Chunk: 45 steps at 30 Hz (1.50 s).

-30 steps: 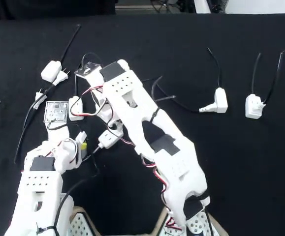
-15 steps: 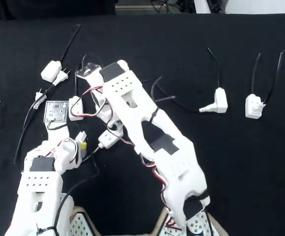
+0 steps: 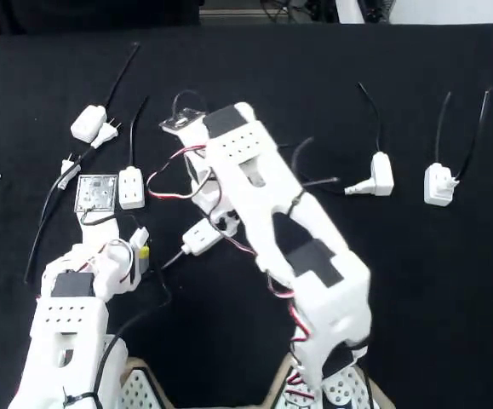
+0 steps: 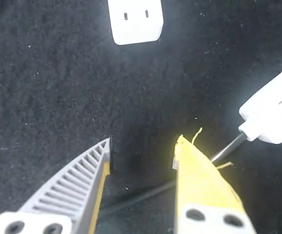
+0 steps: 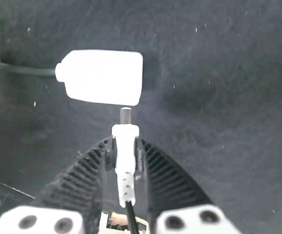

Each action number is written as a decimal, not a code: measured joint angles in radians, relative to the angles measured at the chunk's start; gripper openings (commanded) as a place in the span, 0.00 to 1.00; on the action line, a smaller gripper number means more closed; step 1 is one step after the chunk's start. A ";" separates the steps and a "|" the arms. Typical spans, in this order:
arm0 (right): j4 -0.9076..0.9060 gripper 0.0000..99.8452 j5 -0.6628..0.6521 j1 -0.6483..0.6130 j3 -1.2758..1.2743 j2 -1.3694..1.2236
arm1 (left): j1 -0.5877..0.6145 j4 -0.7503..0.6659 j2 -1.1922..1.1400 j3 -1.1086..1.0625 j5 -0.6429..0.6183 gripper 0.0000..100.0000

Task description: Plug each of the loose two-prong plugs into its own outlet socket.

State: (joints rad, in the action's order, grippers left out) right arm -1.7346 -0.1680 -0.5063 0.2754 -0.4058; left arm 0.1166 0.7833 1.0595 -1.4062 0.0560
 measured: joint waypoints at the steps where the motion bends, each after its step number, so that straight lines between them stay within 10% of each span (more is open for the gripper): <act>1: 0.000 0.01 0.000 0.009 -0.011 0.025 | 0.000 0.000 0.000 0.000 0.000 0.21; 12: 0.084 0.01 -0.094 0.157 -0.290 0.072 | 0.000 0.000 0.000 0.000 0.000 0.21; 25: 0.709 0.01 -0.170 0.160 -1.034 0.591 | 0.000 0.000 0.000 0.000 0.000 0.21; 45: 0.672 0.04 -0.175 0.229 -1.243 0.703 | 0.000 0.000 0.000 0.000 0.000 0.21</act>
State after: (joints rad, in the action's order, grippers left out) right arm -1.0625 -0.3429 -0.2777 -0.9674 0.2969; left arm 0.1166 0.7833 1.0595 -1.4062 0.0560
